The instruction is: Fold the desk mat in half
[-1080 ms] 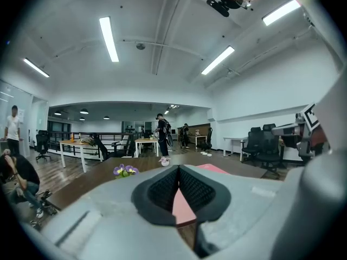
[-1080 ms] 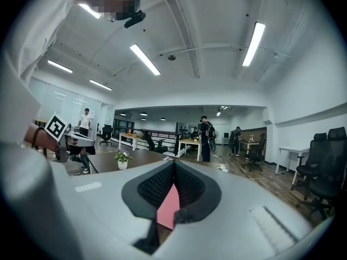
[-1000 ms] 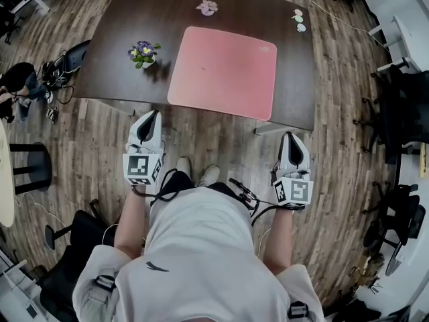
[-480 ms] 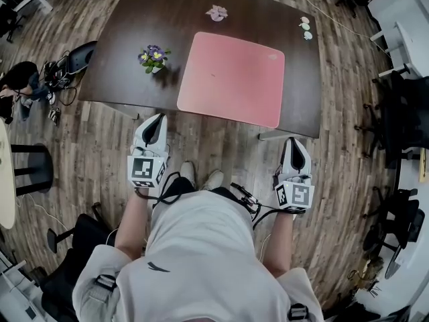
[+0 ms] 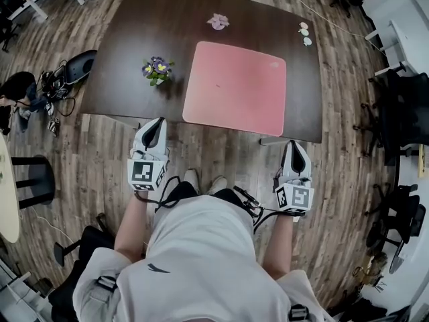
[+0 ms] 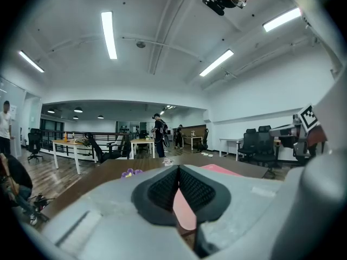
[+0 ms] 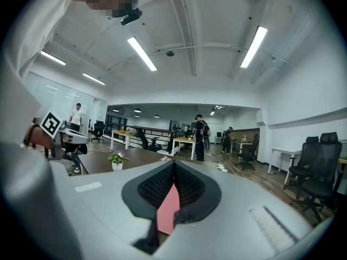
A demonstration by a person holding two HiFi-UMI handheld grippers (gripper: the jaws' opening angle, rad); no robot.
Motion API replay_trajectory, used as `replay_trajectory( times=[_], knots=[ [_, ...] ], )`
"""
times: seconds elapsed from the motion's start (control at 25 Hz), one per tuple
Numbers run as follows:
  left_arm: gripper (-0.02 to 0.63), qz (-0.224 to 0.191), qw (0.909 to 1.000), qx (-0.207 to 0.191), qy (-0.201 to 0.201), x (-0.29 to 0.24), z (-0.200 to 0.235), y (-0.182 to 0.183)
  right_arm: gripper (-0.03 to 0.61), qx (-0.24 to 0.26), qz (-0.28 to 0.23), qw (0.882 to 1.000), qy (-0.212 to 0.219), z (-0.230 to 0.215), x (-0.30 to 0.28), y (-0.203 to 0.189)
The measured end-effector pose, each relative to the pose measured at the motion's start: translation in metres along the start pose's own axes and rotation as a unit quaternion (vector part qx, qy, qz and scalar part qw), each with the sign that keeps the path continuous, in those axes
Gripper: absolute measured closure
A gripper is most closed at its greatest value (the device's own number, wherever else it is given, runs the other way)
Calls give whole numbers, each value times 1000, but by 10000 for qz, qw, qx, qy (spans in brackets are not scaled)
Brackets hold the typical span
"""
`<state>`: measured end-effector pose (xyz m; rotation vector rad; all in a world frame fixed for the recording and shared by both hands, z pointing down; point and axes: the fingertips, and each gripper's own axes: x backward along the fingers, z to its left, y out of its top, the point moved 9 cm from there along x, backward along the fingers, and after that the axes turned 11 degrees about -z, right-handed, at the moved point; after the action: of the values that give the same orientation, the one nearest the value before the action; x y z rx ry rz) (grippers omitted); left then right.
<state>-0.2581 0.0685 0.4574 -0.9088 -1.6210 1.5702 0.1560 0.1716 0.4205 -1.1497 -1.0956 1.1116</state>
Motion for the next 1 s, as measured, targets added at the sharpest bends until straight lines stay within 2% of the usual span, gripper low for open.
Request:
replay_trajectory(
  times=[0.6,1.0],
  knots=[
    [606,96,9999,36,-129,-14,42,-10,574,120,23,9998,-171,16,-24,0],
    [606,185,9998,-7,-34,-55,27,-15,572,203,-25,9998,12,-24,-62,-4]
  ],
)
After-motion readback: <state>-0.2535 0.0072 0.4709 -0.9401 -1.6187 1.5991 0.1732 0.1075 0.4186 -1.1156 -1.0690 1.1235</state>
